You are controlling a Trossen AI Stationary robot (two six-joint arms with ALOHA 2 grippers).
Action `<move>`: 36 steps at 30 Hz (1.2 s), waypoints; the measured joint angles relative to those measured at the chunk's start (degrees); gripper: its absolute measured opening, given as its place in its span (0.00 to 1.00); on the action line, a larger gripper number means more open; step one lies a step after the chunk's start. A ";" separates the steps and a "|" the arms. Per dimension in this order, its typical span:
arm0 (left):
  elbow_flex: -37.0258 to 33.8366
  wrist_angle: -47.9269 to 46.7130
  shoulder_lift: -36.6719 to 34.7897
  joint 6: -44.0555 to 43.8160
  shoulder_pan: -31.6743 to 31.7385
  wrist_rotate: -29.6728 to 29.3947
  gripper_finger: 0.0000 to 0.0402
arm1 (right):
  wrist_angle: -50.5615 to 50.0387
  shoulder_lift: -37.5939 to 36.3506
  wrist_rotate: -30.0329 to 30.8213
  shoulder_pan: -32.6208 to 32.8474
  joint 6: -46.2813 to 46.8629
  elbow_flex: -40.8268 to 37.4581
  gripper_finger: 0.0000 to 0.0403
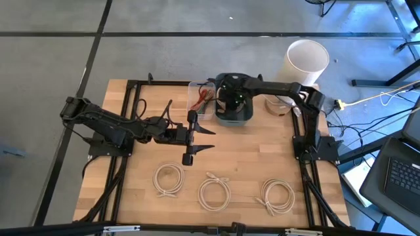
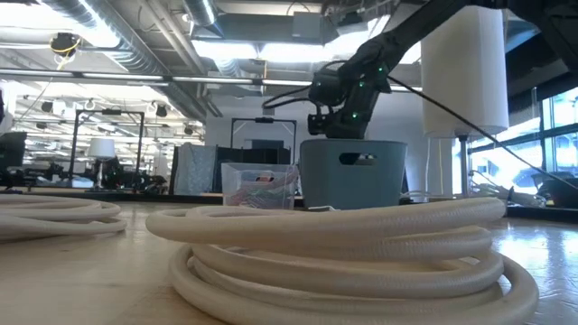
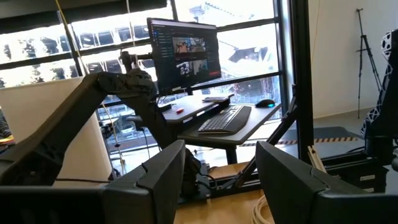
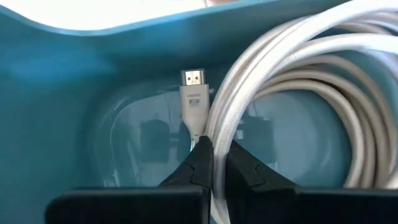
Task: Pick and place USB-C Cables
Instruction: Put the white HDMI cable into the blue bin
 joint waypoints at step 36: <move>0.00 0.00 0.00 -0.01 0.02 0.00 0.48 | -7.14 -7.47 2.84 0.84 0.94 5.42 0.34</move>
